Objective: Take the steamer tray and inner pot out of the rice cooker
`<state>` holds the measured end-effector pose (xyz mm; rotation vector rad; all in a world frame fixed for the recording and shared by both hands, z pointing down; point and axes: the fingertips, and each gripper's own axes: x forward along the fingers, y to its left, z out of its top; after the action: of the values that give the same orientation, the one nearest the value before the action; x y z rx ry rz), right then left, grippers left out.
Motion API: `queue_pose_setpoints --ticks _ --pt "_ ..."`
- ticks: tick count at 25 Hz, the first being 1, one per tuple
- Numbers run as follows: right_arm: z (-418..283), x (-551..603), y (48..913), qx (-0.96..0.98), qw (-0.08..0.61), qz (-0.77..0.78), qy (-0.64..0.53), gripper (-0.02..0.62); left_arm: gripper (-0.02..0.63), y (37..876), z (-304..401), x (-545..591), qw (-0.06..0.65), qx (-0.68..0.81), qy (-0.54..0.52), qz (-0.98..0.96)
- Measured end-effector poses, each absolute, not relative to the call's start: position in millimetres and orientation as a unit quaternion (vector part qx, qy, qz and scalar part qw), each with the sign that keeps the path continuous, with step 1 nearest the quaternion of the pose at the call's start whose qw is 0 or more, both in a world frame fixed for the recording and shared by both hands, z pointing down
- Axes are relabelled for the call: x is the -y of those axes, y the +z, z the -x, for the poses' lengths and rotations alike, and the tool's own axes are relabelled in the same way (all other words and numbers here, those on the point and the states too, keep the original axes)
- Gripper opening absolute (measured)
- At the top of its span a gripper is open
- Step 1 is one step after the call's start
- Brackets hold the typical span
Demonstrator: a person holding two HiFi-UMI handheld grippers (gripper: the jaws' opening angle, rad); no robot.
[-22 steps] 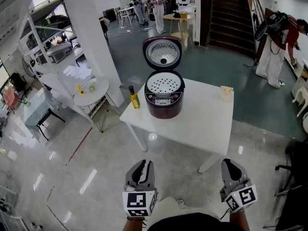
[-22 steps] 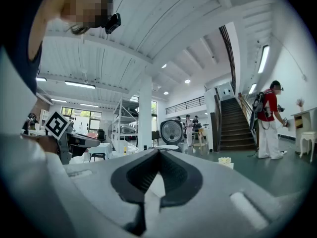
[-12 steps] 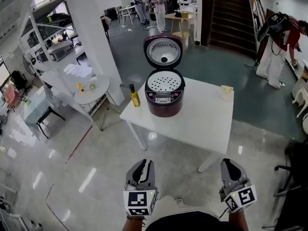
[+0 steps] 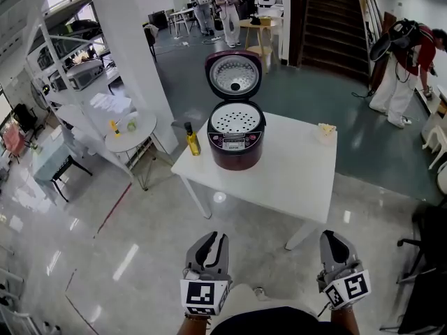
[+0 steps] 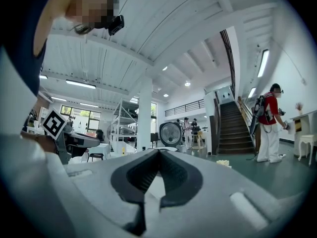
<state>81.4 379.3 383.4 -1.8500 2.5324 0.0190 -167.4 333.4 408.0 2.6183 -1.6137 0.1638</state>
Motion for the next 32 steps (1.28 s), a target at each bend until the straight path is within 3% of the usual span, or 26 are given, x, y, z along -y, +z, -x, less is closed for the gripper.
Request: queue_pose_setpoints --ticks 5,10,14,17,20,21,32 --pt "-82.4 -377.3 384.0 -0.807 0.007 0.59 0.005 0.005 0.069 403.4 162.6 -334.4 0.048 0.505 0.033 -0.861" --pt "-82.3 -371.4 382.3 -0.806 0.005 0.591 0.005 0.138 0.088 402.9 158.5 -334.0 0.057 0.498 0.024 -0.865" --pt "-85.7 -367.8 386.6 -0.805 0.002 0.593 0.001 0.222 0.227 408.9 151.3 -332.5 0.065 0.489 0.034 -0.869" --pt "-87.9 -365.0 389.2 -0.805 0.0 0.593 -0.003 0.274 0.365 409.1 147.9 -329.0 0.06 0.487 0.034 -0.871" --pt "-91.6 -360.1 391.3 -0.803 0.002 0.596 -0.006 0.304 0.511 407.8 143.9 -323.9 0.057 0.484 0.03 -0.873" --pt "-92.0 -358.1 392.7 -0.803 0.003 0.596 -0.009 0.304 0.533 408.5 143.6 -322.7 0.054 0.484 0.032 -0.873" --pt "-87.6 -335.7 403.6 -0.805 0.002 0.592 -0.026 0.305 0.541 421.5 155.2 -306.1 0.068 0.5 0.042 -0.862"
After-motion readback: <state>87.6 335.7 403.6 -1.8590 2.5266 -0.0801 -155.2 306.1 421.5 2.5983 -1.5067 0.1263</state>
